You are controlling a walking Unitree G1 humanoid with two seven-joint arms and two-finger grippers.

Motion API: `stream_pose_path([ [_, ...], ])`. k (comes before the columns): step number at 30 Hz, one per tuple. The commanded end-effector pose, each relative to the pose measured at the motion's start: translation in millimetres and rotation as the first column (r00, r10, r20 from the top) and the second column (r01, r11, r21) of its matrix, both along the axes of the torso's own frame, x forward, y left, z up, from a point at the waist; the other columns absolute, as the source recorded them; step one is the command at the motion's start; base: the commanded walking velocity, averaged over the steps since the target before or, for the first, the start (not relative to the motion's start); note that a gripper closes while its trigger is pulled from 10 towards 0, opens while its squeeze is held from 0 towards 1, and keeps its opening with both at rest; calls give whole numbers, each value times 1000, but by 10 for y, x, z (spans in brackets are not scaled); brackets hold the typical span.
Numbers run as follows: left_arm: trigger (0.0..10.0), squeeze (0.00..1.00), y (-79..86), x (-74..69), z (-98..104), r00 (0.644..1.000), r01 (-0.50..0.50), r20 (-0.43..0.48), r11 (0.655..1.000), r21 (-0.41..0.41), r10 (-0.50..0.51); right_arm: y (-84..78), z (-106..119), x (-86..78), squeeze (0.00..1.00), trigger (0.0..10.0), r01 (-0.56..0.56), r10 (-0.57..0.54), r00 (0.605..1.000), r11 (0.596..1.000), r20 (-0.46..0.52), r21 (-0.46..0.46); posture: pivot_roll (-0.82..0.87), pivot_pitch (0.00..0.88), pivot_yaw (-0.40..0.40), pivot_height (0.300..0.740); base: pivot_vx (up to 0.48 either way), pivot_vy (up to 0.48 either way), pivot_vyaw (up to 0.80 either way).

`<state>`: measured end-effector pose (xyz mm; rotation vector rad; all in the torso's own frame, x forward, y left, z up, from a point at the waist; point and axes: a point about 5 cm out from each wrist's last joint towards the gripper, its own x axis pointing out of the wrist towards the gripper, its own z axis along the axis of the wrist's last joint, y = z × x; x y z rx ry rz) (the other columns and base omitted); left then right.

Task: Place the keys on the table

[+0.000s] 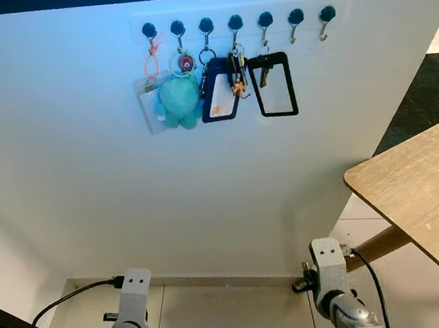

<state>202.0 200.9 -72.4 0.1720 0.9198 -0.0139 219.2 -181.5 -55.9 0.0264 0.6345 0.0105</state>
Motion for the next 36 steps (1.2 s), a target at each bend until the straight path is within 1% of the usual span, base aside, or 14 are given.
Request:
stream_pose_path([
  [1, 10000, 0, 12, -42, -20, 1000, -14, -7, 1000, -12, 14, -24, -10, -19, 0, 10000, 19, -19, 1000, 1000, -5, 16, 54, 27, -7, 740, 0, 0, 0],
  [9, 10000, 0, 31, 19, 21, 999, -37, 28, 999, -36, 38, -46, -50, -89, 0, 10000, 26, -25, 999, 999, -24, 32, 50, 39, -18, 740, 0, 0, 0],
  [10, 10000, 0, 5, 64, 45, 998, -37, 54, 998, -53, 40, -42, -71, -121, 0, 10000, 13, -12, 999, 999, -39, 33, 46, 40, -30, 740, 0, 0, 0],
  [12, 10000, 0, 5, 64, 45, 998, -37, 54, 998, -53, 40, -42, -71, -121, 0, 10000, 13, -12, 999, 999, -39, 33, 46, 40, -30, 740, 0, 0, 0],
  [15, 10000, 0, -67, 105, 65, 995, -41, 87, 996, -78, 48, -53, -87, -147, 0, 10000, -12, 14, 998, 1000, -53, 28, 44, 42, -56, 740, 0, 0, 0],
  [18, 10000, 0, -115, 115, 66, 994, -41, 96, 995, -89, 50, -78, -85, -149, 0, 10000, -19, 20, 998, 1000, -56, 23, 47, 43, -72, 740, 0, 0, 0],
  [21, 10000, 0, -199, 135, 73, 994, -8, 110, 996, -91, 18, -113, -67, -129, 0, 10000, -17, 17, 999, 1000, -46, 9, 49, 49, -79, 740, 0, 0, 0],
  [25, 10000, 0, -207, 148, 86, 992, -12, 126, 995, -99, 25, -167, -56, -130, 0, 10000, 33, -33, 999, 999, -33, -8, 59, 55, -74, 740, 0, 0, 0],
  [26, 10000, 0, -197, 149, 88, 991, -12, 128, 996, -93, 24, -222, -54, -147, 0, 10000, 80, -80, 996, 996, -24, -27, 59, 55, -73, 740, 0, 0, 0],
  [28, 10000, 0, -195, 148, 88, 992, -12, 128, 996, -91, 24, -234, -54, -152, 0, 10000, 90, -91, 996, 995, -22, -31, 59, 55, -73, 740, 0, 0, 0],
  [30, 10000, 0, -189, 142, 85, 992, -14, 127, 996, -90, 26, -249, -56, -162, 0, 10000, 112, -112, 993, 993, -20, -26, 61, 57, -66, 740, 0, 0, 0],
  [31, 10000, 0, -178, 117, 73, 992, -16, 124, 996, -88, 27, -268, -67, -187, 0, 10000, 152, -152, 988, 988, -23, -4, 57, 61, -62, 740, 0, 0, 0],
  [32, 10000, 0, -175, 107, 67, 992, -15, 120, 996, -85, 25, -274, -73, -198, 0, 10000, 166, -165, 986, 986, -26, 5, 56, 63, -62, 740, 0, 0, 0],
  [36, 10000, 0, -172, 93, 61, 993, -14, 119, 996, -84, 24, -272, -92, -229, 0, 10000, 179, -178, 983, 984, -37, 20, 53, 67, -61, 740, 0, 0, 0],
])
